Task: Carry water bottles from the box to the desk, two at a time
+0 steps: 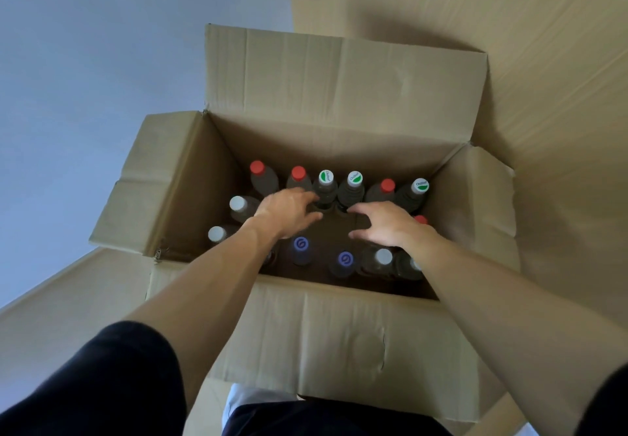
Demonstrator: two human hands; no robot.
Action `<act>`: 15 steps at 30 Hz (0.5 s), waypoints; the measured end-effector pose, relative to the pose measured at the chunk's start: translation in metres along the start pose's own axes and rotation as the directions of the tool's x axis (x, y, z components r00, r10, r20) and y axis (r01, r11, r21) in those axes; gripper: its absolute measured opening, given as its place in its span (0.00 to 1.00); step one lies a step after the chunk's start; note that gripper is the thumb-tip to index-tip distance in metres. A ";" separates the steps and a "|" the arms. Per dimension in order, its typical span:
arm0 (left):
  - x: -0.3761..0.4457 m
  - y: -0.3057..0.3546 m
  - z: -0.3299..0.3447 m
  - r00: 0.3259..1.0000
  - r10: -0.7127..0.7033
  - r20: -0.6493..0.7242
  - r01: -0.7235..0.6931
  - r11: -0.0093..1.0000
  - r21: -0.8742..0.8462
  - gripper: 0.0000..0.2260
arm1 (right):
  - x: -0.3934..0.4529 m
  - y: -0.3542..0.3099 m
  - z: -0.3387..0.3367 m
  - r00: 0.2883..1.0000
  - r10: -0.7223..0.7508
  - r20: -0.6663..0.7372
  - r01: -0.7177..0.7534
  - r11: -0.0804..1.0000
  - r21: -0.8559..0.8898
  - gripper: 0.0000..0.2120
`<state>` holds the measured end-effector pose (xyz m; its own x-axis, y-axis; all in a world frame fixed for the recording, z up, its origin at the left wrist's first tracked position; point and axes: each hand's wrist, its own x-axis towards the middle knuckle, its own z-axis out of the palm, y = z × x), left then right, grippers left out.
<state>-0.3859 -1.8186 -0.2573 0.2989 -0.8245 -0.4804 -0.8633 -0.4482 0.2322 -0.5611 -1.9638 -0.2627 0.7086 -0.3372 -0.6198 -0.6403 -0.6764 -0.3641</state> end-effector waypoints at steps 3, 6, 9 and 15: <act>0.005 0.007 0.007 0.979 0.072 0.189 -0.079 0.996 0.029 0.29 | 0.004 -0.010 0.012 0.996 -0.022 0.082 0.024 0.999 -0.022 0.34; 0.011 0.006 0.019 0.953 0.095 0.287 -0.102 0.995 0.010 0.35 | 0.014 -0.013 0.024 0.990 -0.033 0.140 0.039 0.998 -0.044 0.35; 0.015 0.003 0.031 0.917 0.100 0.387 -0.096 0.995 -0.029 0.37 | 0.024 -0.014 0.032 0.979 -0.028 0.200 0.044 0.996 -0.075 0.35; 0.023 -0.002 0.054 0.862 0.111 0.494 -0.191 0.975 0.115 0.30 | 0.044 -0.011 0.047 0.934 0.017 0.356 0.055 0.980 -0.192 0.44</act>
<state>-0.3995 -1.8182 -0.3142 -0.0389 -0.5900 -0.8065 -0.9456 -0.2393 0.2206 -0.5369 -1.9402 -0.3188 0.5453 -0.0936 -0.8330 -0.5318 -0.8068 -0.2575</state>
